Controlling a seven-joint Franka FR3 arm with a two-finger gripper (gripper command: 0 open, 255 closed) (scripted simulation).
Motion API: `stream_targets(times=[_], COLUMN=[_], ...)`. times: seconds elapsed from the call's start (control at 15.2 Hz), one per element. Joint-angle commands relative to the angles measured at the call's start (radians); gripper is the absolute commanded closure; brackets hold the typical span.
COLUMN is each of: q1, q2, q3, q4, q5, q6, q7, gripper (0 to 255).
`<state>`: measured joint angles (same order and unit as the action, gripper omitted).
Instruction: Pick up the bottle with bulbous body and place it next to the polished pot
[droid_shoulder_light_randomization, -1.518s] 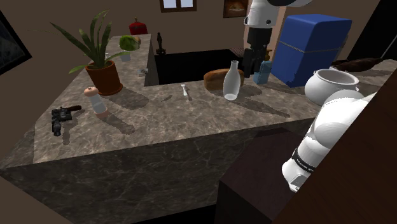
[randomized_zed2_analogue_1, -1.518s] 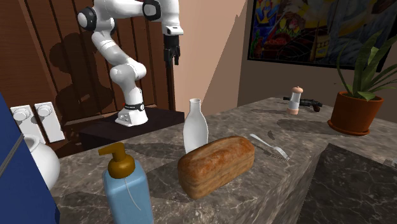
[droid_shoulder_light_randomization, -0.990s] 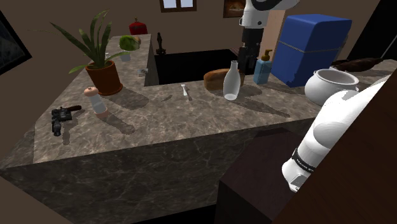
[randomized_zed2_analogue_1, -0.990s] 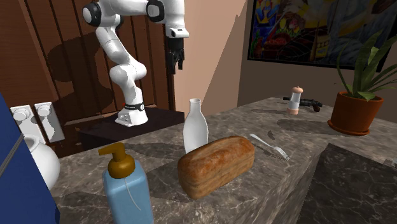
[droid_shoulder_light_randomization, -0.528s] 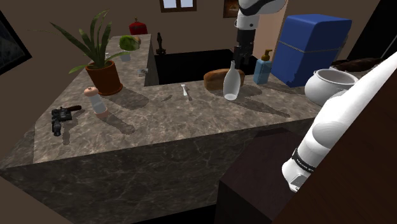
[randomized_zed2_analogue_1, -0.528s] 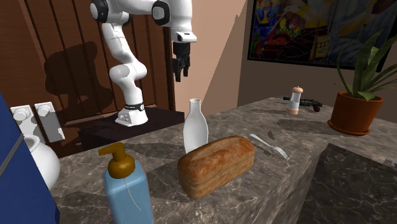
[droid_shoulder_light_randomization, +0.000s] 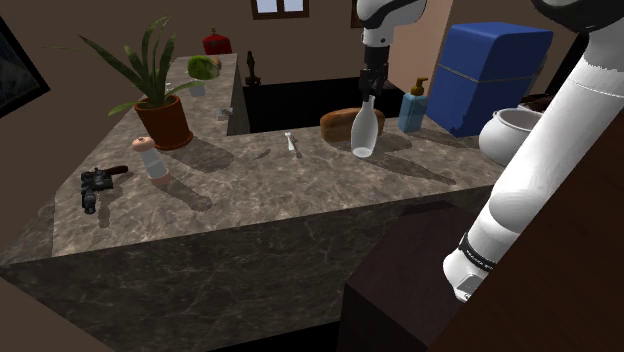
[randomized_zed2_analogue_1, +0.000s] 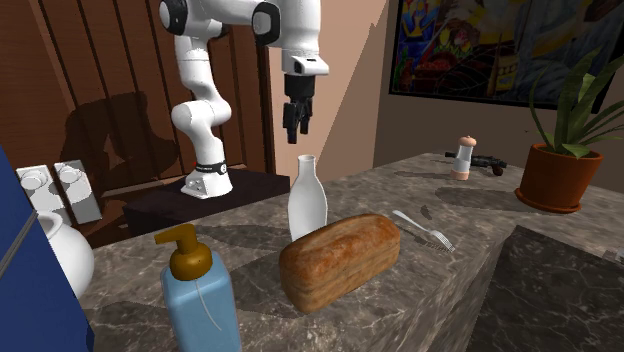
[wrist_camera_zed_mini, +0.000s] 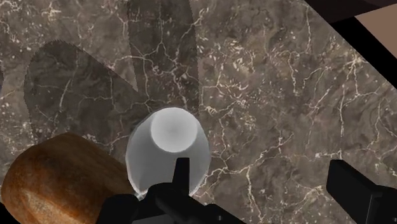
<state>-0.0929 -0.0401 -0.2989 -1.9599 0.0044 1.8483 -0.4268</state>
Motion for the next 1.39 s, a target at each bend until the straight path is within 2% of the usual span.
stream_targets(times=[0.0, 0.33, 0.86, 1.32], q1=[-0.013, -0.053, -0.053, -0.053], q2=[0.073, 0.25, 0.262, 0.262], q3=[-0.016, -0.038, -0.035, -0.035], q4=[0.074, 0.267, 0.18, 0.18], q5=[0.013, 0.053, 0.059, 0.059], q6=[-0.002, -0.021, 0.077, 0.077], q7=[-0.034, -0.1, -0.105, -0.105], gripper=[0, 0, 0, 0])
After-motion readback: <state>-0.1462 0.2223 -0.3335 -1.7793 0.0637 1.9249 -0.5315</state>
